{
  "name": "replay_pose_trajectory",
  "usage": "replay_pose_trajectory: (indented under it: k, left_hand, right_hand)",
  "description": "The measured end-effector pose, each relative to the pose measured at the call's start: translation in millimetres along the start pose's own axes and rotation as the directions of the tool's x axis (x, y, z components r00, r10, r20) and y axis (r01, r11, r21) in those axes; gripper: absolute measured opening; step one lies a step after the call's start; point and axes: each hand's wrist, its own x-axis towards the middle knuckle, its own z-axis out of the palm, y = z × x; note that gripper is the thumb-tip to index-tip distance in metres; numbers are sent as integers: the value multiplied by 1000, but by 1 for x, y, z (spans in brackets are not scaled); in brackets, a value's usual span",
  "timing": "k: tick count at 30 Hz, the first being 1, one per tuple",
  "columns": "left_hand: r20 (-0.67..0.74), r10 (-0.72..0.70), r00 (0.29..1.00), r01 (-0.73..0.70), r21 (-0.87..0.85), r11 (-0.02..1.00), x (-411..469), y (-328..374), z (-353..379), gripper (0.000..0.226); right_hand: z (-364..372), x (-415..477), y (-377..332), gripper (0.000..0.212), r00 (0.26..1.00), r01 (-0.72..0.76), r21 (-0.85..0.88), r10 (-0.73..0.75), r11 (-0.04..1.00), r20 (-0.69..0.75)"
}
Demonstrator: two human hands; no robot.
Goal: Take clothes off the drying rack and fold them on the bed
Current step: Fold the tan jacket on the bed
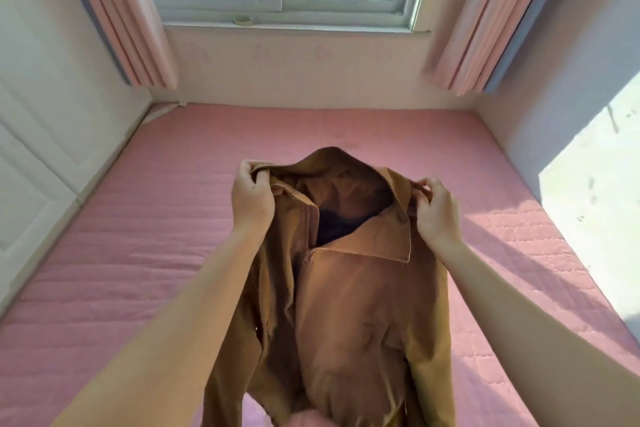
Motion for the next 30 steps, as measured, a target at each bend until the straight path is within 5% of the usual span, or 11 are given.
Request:
replay_pose_trajectory:
  k: [5,9,17,24,30]
  left_hand:
    - [173,36,984,-37,4,999,87,-44,66,22]
    - [384,-27,923,-70,238,969,111,-115,102,62]
    - [524,-447,725,54,603,796,-6,-324,95,30]
    - [583,-560,589,-111,744,658,-107,-436,78,43]
    - [648,-481,591,-488,761,427,-128,-484,65,67]
  right_hand:
    - [67,97,33,11,997,-70,17,70,997,-30]
    - [131,131,95,28,982,-131,2,130,991,134]
    - [198,7,248,23,778,-243,-285,362,927,514]
    - [222,-137,334,45,514,-108,-391,388,914,765]
    - [216,-209,363,107,507,278,-524,340,805,792]
